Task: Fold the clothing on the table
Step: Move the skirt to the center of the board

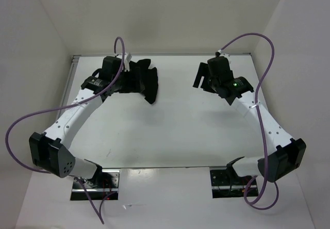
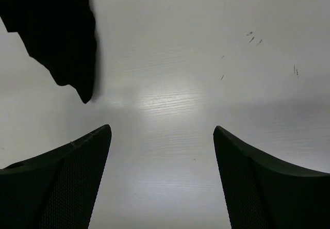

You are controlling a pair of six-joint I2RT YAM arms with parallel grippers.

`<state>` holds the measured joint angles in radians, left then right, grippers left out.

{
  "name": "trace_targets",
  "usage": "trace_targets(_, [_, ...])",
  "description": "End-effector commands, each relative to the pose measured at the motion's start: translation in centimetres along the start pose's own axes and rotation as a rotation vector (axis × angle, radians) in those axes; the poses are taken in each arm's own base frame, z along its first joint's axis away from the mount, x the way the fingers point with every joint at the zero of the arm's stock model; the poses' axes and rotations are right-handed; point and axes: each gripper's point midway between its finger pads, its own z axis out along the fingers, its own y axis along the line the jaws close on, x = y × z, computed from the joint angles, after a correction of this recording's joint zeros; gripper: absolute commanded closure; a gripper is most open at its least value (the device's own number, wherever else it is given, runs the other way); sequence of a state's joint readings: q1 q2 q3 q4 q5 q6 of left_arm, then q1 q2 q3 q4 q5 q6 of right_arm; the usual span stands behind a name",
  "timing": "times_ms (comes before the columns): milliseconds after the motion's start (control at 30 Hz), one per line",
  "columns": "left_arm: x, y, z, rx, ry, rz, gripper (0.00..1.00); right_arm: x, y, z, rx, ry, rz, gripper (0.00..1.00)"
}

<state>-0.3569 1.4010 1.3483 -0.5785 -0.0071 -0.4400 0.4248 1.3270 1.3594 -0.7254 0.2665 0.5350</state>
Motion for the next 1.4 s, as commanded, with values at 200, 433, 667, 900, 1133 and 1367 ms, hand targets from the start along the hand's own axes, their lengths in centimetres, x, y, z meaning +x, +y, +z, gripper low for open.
trace_targets(200, [-4.6,-3.0,6.1,0.219,0.006,0.133,0.16,-0.6,0.5,-0.9,-0.047,-0.018,0.037,0.17])
trace_targets(433, [-10.8,-2.2,11.0,0.205,-0.095,0.149,0.14,-0.2,0.4,-1.4,-0.049,-0.004,0.044,0.19])
trace_targets(667, [-10.8,-1.1,17.1,0.246,-0.081,0.244,0.11,0.9,-0.6,-1.8,-0.040,0.013,0.063,0.20])
trace_targets(900, [-12.6,4.2,19.7,0.108,0.040,-0.003,0.22,0.7,-1.2,-2.9,-0.036,0.007,0.070,0.20])
trace_targets(1133, [-19.1,2.4,14.7,0.260,-0.108,-0.062,0.23,0.5,-1.9,-2.9,-0.022,0.001,0.083,0.20])
trace_targets(1367, [-16.4,10.0,15.9,0.111,-0.008,-0.074,0.23,0.9,-1.9,-2.8,-0.025,0.013,0.081,0.20])
